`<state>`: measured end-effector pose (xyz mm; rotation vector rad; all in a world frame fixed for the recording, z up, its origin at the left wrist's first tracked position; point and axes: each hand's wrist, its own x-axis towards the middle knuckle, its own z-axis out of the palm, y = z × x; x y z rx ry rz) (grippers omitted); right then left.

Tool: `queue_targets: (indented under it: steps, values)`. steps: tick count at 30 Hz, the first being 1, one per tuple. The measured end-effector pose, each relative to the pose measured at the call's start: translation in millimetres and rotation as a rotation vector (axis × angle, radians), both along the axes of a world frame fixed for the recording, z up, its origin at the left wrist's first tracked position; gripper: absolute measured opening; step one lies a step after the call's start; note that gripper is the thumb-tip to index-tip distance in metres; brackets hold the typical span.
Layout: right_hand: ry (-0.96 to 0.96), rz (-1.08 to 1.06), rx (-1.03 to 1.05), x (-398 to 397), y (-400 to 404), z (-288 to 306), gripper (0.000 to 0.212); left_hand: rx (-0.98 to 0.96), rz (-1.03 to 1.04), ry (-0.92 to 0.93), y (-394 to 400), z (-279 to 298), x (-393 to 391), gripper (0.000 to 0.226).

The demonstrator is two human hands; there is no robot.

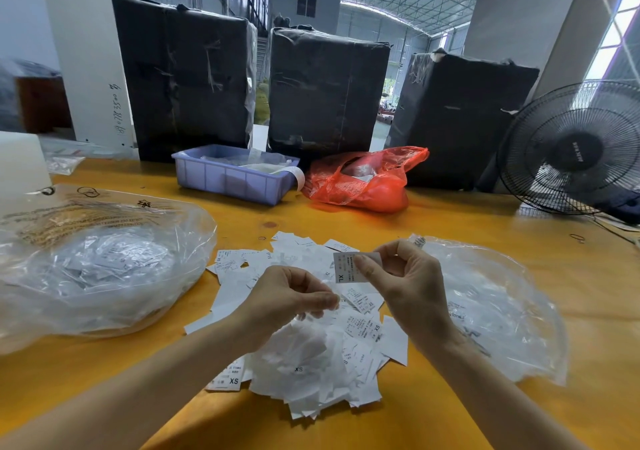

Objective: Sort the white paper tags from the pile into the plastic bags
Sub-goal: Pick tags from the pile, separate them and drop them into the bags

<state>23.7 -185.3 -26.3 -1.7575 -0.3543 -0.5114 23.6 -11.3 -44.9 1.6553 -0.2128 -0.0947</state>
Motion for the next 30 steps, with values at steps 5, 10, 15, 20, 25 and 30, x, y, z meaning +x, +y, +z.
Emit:
queue_targets:
  steps: [5, 10, 15, 20, 25, 30]
  values:
    - [-0.008, 0.001, -0.059, -1.4, 1.9, 0.2, 0.019, 0.004, -0.005, 0.009, 0.2, -0.5, 0.1, 0.008]
    - [0.015, 0.018, -0.129, -0.3, -0.5, 0.8, 0.019, 0.009, 0.003, 0.027, 0.4, -0.4, 0.4, 0.009]
    - [-0.035, -0.016, -0.187, 0.5, -3.7, 1.8, 0.019, 0.053, -0.033, 0.049, 0.5, 0.0, -0.7, 0.007]
    - [-0.006, 0.029, -0.212, -0.4, -2.9, 2.2, 0.017, 0.048, -0.045, 0.036, -0.3, 0.3, -1.1, 0.006]
    - [0.155, 0.115, -0.14, 1.0, -4.4, 3.4, 0.017, 0.01, -0.014, 0.049, 2.2, 0.3, 0.9, 0.01]
    - [0.271, 0.233, -0.005, 2.2, -7.8, 4.4, 0.014, -0.012, -0.025, 0.078, 1.8, 1.1, 0.7, 0.017]
